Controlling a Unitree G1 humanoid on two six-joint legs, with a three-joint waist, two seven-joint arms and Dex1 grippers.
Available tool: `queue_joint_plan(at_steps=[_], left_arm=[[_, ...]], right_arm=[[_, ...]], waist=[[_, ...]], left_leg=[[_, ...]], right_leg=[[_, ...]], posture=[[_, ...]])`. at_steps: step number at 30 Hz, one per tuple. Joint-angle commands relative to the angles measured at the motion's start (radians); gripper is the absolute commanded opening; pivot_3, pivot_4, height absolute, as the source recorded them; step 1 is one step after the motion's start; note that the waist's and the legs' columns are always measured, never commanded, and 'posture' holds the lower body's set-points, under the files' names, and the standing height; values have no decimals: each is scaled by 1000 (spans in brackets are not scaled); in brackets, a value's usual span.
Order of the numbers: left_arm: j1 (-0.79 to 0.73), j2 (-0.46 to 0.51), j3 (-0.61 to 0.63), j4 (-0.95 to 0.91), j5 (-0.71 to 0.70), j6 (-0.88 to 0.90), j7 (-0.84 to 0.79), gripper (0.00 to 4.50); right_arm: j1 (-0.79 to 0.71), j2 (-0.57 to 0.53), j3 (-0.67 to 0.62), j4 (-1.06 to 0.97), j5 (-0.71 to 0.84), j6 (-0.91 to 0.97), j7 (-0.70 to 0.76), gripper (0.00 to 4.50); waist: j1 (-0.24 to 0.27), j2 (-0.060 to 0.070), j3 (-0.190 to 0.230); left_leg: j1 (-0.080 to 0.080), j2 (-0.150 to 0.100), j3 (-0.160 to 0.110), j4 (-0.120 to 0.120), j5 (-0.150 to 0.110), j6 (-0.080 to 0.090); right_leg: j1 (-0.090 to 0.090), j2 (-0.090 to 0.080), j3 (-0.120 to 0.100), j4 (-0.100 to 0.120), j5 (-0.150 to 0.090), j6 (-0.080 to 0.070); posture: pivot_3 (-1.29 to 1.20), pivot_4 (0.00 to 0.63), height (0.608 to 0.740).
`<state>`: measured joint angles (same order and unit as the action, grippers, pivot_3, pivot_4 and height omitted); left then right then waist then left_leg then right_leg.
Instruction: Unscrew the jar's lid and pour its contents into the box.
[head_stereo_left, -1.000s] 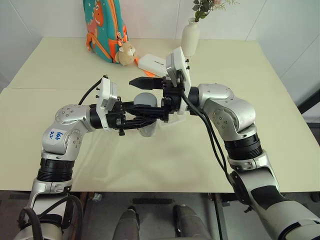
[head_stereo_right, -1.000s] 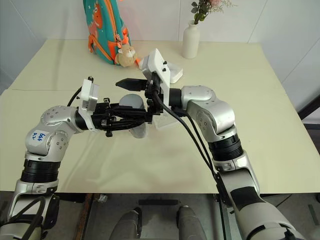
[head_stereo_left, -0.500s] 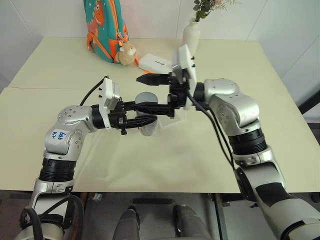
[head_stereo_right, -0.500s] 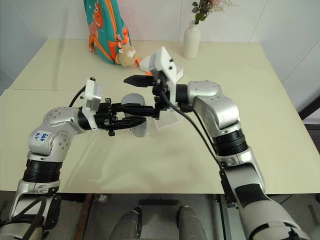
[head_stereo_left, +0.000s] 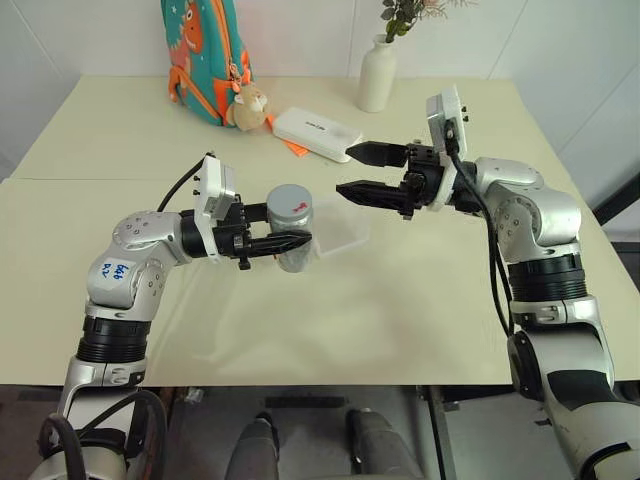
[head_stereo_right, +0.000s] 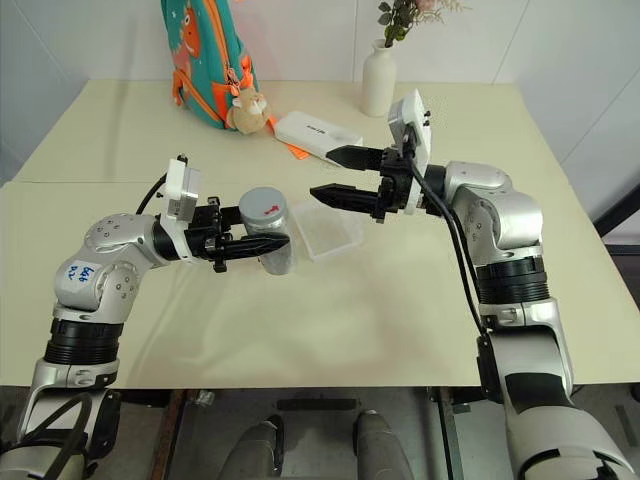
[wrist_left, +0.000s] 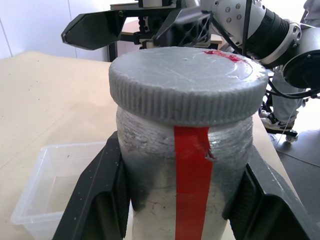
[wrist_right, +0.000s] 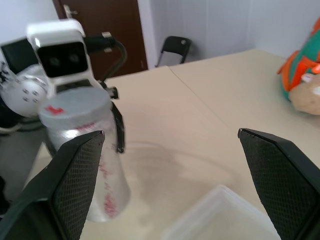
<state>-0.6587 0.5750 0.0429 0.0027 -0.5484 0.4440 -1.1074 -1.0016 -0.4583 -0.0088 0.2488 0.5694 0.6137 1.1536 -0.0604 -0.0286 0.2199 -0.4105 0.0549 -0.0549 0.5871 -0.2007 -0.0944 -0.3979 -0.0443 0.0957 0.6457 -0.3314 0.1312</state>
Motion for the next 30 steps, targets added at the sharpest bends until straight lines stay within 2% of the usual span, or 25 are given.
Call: queue_joint_plan(at_steps=[1,9,17,23,30], left_arm=[[-11,10,32,-25,-16,-18,-1,2029],[-17,-5,19,-26,-11,-15,2,2029],[-19,-9,15,-31,-12,-8,2,2029],[-10,-7,19,-43,-18,-5,10,2029],[8,-3,24,-56,-24,-6,23,2029]], right_arm=[[-43,50,-30,-120,90,72,-47,4485],[7,175,123,-283,28,89,-153,4485],[-31,241,165,-192,-66,30,-230,4485],[-44,205,137,-116,-92,-11,-206,4485],[-9,108,85,-116,-63,-45,-122,4485]], waist=[[-2,0,0],[4,0,0],[4,0,0],[3,0,0],[4,0,0]], left_leg=[[0,0,0,0,0,0],[0,0,0,1,0,0],[0,1,0,1,0,0],[0,1,0,1,0,0],[0,1,0,1,0,0]], right_leg=[[0,0,0,0,0,0],[0,1,0,0,0,0],[0,1,0,1,0,0],[0,1,0,1,0,0],[0,1,0,0,0,0]], posture=[[0,150,740],[0,150,740],[0,150,740],[0,150,740],[0,150,740]])
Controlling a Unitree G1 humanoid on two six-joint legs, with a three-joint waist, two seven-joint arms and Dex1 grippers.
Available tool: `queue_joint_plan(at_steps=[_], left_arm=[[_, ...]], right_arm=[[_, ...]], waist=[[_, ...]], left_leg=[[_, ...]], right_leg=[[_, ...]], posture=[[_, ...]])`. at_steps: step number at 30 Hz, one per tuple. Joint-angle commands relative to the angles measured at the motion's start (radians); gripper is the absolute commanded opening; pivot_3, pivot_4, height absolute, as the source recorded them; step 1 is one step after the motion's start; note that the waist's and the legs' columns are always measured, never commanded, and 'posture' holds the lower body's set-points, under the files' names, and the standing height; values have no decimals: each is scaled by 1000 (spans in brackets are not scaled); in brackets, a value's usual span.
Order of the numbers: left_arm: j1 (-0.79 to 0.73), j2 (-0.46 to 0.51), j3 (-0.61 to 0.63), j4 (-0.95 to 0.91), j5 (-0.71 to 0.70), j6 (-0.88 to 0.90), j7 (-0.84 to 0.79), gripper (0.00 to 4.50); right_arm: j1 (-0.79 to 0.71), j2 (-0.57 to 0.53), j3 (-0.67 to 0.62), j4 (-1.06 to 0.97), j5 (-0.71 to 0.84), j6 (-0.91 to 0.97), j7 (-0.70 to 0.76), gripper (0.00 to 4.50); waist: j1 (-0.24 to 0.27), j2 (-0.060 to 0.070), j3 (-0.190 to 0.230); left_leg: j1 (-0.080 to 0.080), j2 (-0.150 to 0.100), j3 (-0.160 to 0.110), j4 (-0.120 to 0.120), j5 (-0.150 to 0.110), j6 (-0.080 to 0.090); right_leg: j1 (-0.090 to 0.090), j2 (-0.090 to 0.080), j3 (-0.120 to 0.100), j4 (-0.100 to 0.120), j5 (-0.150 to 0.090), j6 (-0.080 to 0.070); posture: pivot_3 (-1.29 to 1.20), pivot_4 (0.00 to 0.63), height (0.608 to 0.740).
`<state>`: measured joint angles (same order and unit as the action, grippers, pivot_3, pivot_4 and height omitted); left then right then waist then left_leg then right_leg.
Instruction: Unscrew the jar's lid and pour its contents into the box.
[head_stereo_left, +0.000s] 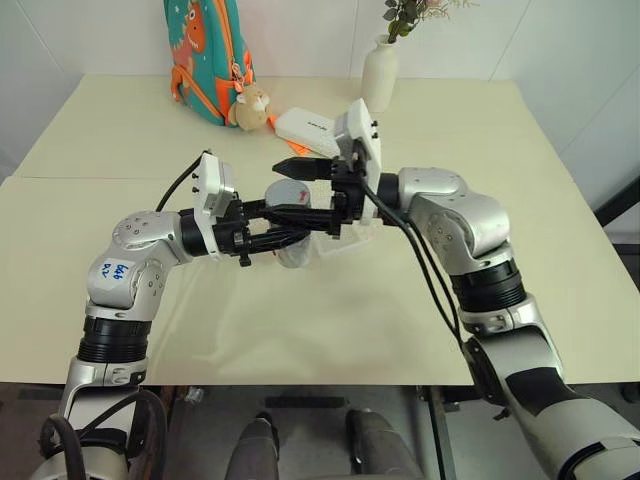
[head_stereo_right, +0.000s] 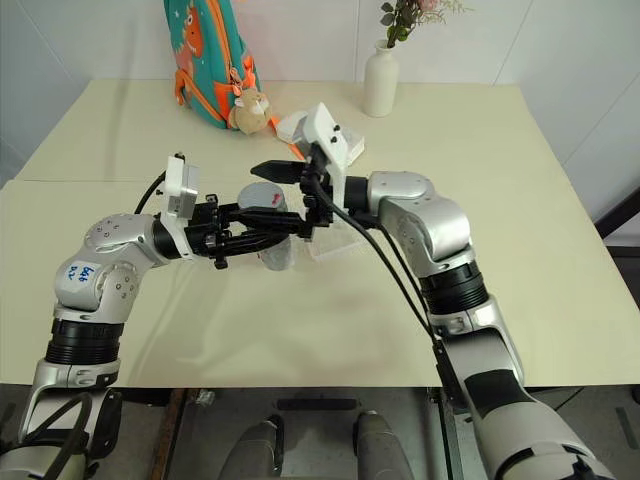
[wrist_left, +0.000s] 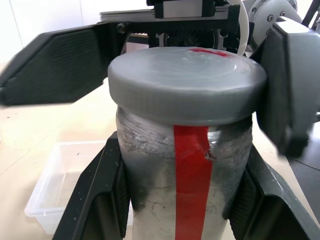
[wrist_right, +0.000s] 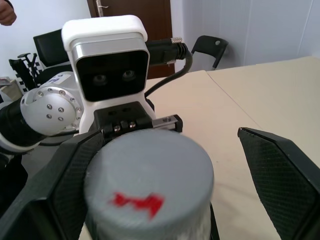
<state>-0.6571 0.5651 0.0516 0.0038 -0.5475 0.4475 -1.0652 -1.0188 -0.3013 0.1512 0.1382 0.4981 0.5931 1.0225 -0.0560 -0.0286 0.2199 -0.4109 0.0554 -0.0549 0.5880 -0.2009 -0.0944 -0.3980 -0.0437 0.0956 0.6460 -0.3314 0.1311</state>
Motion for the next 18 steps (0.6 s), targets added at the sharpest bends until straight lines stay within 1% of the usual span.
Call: queue_joint_plan(at_steps=[1,10,14,18], left_arm=[[8,8,15,-57,-25,-10,-19,2029],[6,10,17,-49,-21,-13,-24,2029],[7,11,19,-50,-19,-10,-29,2029],[8,16,21,-50,-18,-7,-32,2029]], right_arm=[[13,-62,-84,-6,16,-23,18,4485],[33,-146,-121,10,42,-9,64,4485],[35,-158,-134,4,61,11,79,4485],[33,-149,-156,-41,131,69,110,4485]], waist=[[-1,0,0],[1,0,0],[-3,0,0],[-2,0,0]], left_leg=[[0,0,0,0,0,0],[0,0,0,1,0,0],[0,0,0,0,0,0],[0,0,0,1,0,0]], right_leg=[[0,0,0,0,0,0],[0,0,0,0,0,0],[0,0,0,0,0,0],[0,0,0,0,0,0]], posture=[[0,150,740],[0,150,740],[0,150,740],[0,150,740]])
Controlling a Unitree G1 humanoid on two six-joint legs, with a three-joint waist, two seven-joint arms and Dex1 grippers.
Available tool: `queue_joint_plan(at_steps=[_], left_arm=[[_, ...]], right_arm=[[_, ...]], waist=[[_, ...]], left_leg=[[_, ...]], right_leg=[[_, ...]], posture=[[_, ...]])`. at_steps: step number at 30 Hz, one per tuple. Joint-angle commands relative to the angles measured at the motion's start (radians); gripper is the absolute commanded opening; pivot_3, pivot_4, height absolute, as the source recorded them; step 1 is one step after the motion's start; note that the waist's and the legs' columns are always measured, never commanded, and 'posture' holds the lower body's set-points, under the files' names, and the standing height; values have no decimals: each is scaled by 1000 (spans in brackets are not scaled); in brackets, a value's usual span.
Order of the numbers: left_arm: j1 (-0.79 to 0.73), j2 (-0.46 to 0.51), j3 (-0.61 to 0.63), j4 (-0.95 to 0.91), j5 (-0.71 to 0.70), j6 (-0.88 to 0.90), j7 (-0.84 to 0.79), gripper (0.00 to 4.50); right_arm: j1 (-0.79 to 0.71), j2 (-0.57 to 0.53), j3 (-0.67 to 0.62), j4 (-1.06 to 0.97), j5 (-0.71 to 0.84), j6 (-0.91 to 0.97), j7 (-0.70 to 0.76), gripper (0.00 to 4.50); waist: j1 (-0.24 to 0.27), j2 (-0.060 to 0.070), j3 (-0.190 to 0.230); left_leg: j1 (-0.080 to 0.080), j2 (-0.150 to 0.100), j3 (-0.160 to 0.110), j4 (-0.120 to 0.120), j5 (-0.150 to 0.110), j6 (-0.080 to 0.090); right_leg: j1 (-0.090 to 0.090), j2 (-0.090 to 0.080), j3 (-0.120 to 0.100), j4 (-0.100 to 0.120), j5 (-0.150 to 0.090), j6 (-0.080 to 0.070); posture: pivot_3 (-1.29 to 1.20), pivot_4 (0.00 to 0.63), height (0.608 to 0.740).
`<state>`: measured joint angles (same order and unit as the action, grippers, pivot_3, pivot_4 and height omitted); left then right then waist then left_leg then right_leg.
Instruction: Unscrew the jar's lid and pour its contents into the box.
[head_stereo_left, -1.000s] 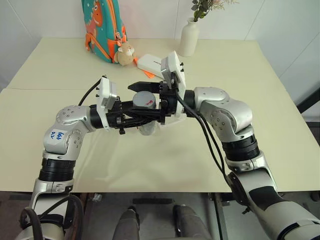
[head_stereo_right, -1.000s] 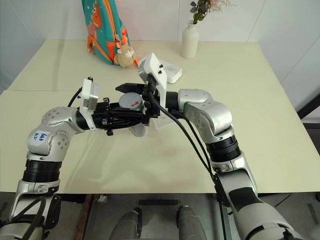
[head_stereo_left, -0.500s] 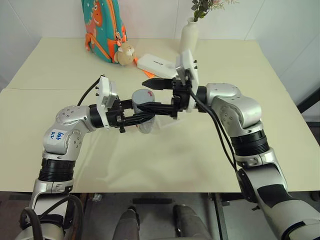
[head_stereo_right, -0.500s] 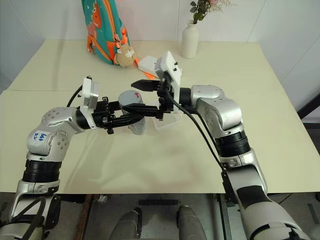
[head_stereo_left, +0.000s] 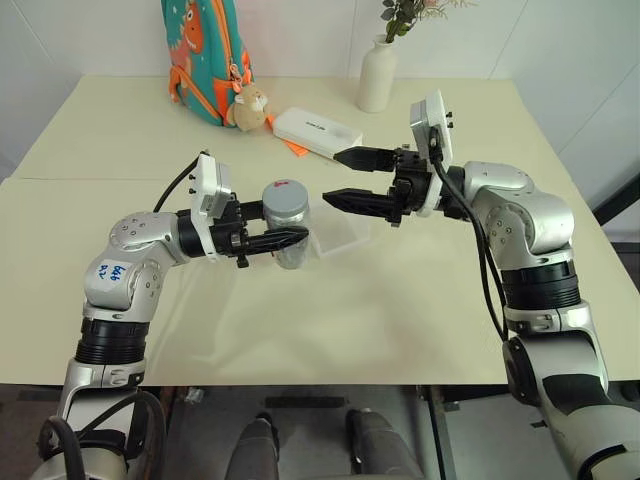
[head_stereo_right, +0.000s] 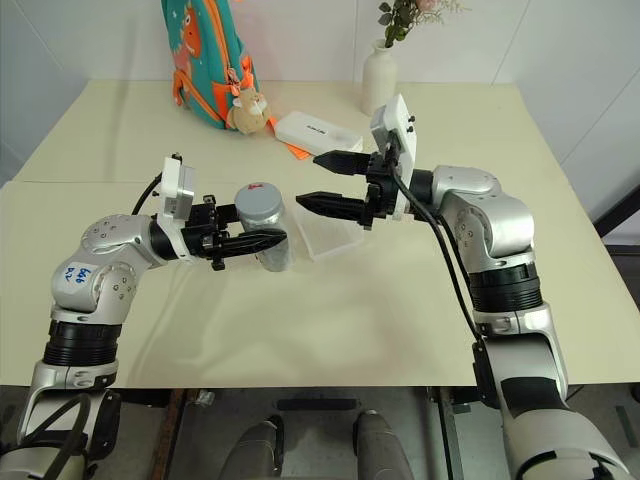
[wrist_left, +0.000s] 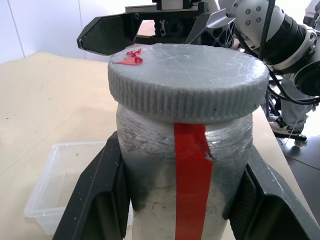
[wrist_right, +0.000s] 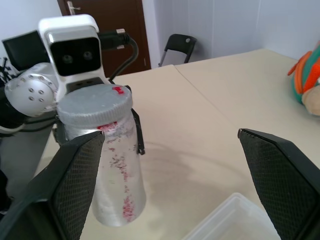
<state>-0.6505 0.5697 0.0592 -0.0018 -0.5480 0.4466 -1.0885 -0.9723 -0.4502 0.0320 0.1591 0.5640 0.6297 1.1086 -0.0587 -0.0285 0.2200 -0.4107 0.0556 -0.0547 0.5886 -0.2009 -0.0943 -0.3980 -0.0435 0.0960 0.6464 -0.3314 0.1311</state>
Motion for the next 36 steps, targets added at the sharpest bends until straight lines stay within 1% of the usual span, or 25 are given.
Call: queue_joint_plan(at_steps=[1,4,8,11,15,21,27,36], left_arm=[[1,12,14,-45,-18,-5,-9,2029],[1,15,15,-44,-17,-4,-10,2029],[-4,14,13,-39,-15,-3,-12,2029],[-10,12,10,-33,-14,-4,-14,2029],[-17,9,6,-30,-14,-3,-17,2029],[-25,2,2,-24,-12,-4,-15,2029],[-34,5,4,-19,-14,-1,-21,2029],[-43,9,6,-10,-9,-6,-28,2029]], right_arm=[[-18,8,-43,-75,89,52,22,4485],[-32,47,-39,-120,129,94,-13,4485],[-41,100,7,-162,114,107,-55,4485],[-54,135,40,-164,82,89,-83,4485],[-79,139,95,-136,5,10,-60,4485],[-113,168,138,-63,-80,-63,-73,4485],[-113,188,142,-47,-101,-79,-69,4485],[-104,161,105,-36,-95,-69,-68,4485]], waist=[[1,0,0],[0,0,0],[0,0,0],[1,0,0],[3,0,0],[0,0,0],[1,0,0],[1,0,0]], left_leg=[[0,0,0,0,0,0],[0,0,0,0,0,0],[0,0,0,0,0,0],[0,0,0,1,0,0],[0,0,0,1,0,0],[0,0,0,1,0,0],[0,0,0,0,0,0],[0,0,0,1,0,0]], right_leg=[[0,0,0,0,0,0],[0,0,0,0,0,0],[0,0,0,1,0,0],[0,0,0,1,0,0],[0,0,0,1,0,0],[0,0,0,1,0,0],[0,0,0,1,0,0],[0,0,0,1,0,0]], posture=[[0,150,740],[0,150,740],[0,150,740],[0,150,740],[0,150,740],[0,150,740],[0,150,740],[0,150,740]])
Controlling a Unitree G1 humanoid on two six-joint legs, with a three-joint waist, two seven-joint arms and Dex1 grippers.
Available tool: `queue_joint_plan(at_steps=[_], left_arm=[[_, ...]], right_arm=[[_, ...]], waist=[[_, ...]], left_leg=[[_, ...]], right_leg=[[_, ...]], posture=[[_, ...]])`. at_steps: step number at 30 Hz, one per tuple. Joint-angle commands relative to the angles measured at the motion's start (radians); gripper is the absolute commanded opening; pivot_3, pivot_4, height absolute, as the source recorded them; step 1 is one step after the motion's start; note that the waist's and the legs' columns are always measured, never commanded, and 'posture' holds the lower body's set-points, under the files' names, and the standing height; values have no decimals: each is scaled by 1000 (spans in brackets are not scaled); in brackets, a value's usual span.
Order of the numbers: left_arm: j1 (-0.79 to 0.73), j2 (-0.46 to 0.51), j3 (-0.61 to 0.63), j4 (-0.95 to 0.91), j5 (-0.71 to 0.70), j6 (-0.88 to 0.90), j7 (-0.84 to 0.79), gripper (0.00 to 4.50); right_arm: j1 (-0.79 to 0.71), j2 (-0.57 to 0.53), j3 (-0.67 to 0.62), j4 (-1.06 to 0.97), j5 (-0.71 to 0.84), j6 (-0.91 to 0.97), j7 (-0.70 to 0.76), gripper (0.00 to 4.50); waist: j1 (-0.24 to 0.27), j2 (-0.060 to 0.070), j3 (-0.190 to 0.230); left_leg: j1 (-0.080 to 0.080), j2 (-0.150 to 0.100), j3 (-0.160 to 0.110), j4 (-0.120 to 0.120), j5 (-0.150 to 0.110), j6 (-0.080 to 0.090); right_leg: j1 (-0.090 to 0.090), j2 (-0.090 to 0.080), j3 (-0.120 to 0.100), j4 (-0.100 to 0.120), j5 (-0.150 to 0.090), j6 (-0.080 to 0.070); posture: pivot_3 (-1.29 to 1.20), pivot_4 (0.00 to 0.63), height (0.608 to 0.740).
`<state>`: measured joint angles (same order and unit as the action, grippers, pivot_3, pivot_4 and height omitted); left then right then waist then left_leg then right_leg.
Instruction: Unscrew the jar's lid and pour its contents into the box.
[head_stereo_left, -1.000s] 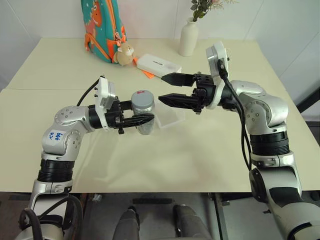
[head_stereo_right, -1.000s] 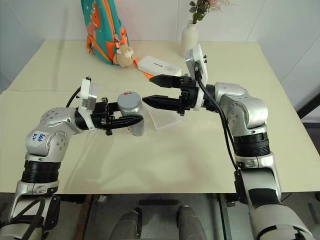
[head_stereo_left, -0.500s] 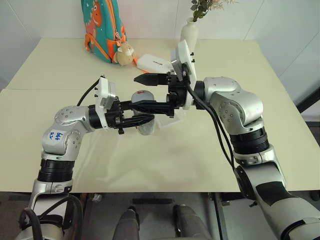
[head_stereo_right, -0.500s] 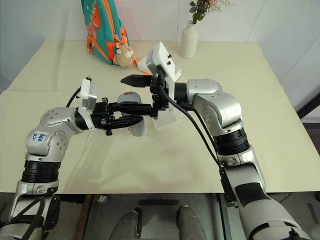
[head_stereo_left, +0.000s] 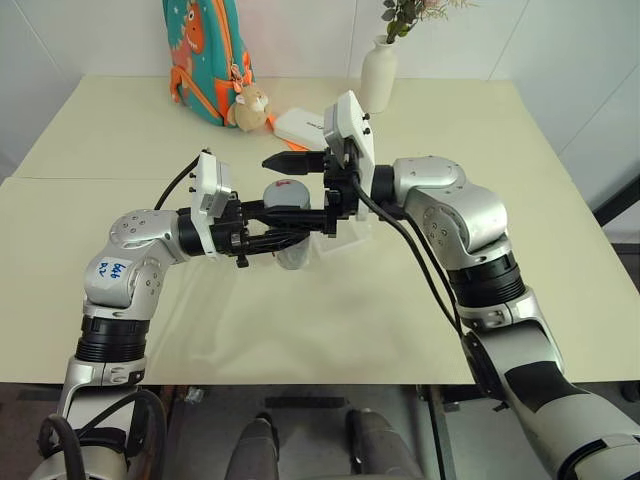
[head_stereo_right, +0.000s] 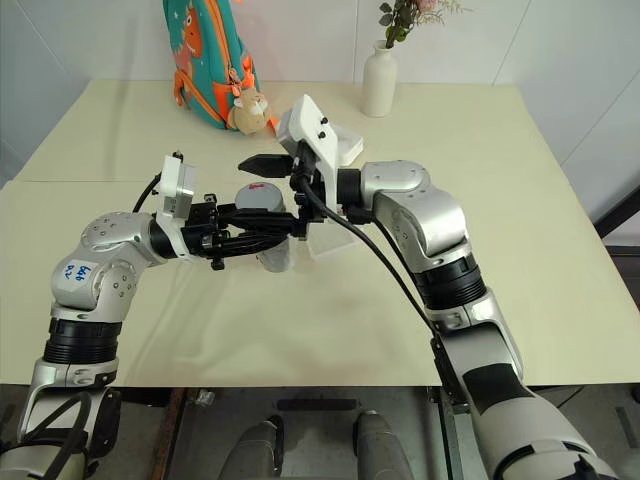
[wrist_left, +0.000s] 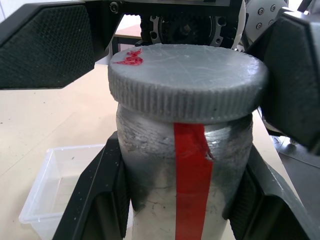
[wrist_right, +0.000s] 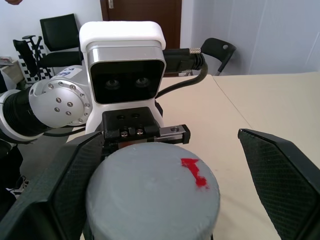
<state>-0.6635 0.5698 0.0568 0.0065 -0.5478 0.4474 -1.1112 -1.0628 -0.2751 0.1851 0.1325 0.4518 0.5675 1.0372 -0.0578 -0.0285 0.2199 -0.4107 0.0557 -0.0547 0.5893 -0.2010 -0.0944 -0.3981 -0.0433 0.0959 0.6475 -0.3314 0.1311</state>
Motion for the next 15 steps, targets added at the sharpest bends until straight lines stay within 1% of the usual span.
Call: queue_joint_plan(at_steps=[1,15], left_arm=[[-30,8,8,-20,-10,-7,-5,2029],[-15,15,12,-38,-16,4,-2,2029]], right_arm=[[-12,-20,-53,-10,20,-6,8,4485],[22,-58,-84,-24,64,8,58,4485]], waist=[[0,0,0],[0,0,0]], left_leg=[[0,0,0,0,0,0],[0,0,0,0,0,0]], right_leg=[[0,0,0,0,0,0],[0,0,0,0,0,0]], posture=[[0,150,740],[0,150,740]])
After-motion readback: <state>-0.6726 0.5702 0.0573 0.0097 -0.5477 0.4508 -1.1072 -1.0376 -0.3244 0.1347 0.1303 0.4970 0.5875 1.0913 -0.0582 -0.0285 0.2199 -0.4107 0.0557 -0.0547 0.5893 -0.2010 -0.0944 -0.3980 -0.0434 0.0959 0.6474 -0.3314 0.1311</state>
